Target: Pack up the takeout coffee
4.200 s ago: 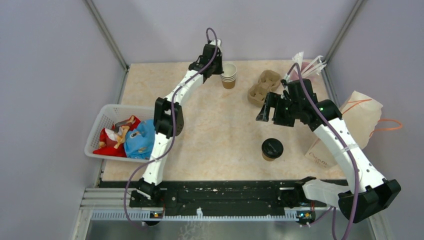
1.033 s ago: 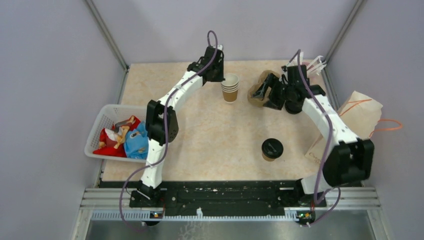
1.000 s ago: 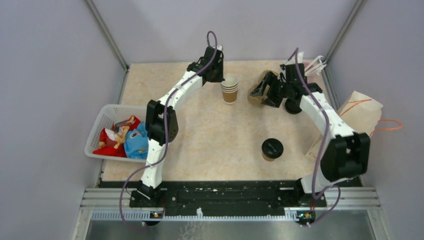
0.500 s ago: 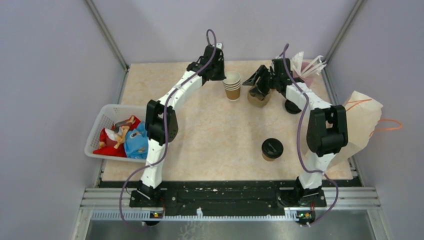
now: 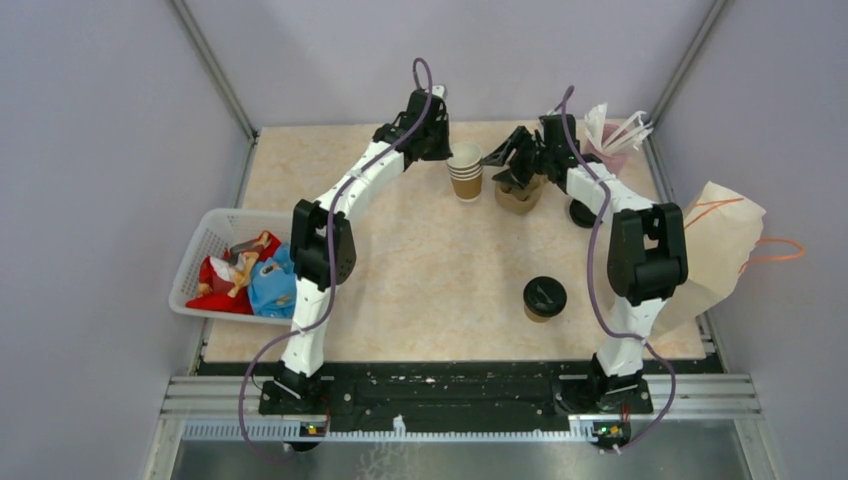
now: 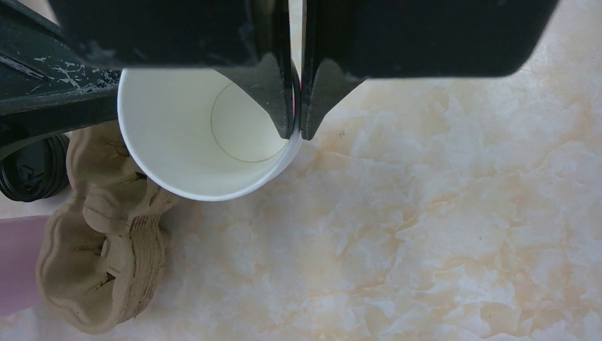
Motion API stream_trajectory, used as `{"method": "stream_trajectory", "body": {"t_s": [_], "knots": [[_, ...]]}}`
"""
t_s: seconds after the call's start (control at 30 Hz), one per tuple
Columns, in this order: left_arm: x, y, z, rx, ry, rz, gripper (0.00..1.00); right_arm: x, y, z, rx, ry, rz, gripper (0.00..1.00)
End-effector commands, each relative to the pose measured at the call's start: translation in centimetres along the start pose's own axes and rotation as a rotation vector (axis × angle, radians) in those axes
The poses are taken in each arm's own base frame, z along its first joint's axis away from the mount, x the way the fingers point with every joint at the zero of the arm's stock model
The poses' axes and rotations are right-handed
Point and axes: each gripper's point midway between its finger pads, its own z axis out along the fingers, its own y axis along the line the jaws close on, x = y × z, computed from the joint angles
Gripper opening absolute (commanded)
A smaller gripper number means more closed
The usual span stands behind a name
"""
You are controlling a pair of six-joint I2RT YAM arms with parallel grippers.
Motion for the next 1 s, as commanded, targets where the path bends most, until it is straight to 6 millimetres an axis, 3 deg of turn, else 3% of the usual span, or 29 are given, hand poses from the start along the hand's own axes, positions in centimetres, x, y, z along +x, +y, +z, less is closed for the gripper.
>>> {"method": "stream_trajectory", "body": {"t_s": [0.0, 0.27, 0.5, 0.87, 0.97], "knots": [[-2.3, -1.5, -1.0, 0.053, -0.069, 0.007, 0.0, -0.6, 3.0, 0.3, -0.08, -0.018, -0.05, 0.59], [-2.7, -2.3, -1.5, 0.091, -0.076, -0.014, 0.0, 0.6, 2.3, 1.8, -0.024, -0.001, -0.068, 0.57], [-3.5, -2.9, -2.2, 0.109, -0.096, -0.03, 0.0, 1.2, 0.0, 2.4, 0.112, -0.024, -0.146, 0.52], [-2.9, -3.0, -2.2, 0.118, -0.085, -0.031, 0.0, 2.0, -1.2, 3.0, 0.265, -0.045, -0.229, 0.56], [-2.9, -2.9, -2.5, 0.107, -0.084, -0.038, 0.0, 1.9, -0.5, 2.8, 0.296, -0.079, -0.269, 0.57]]}}
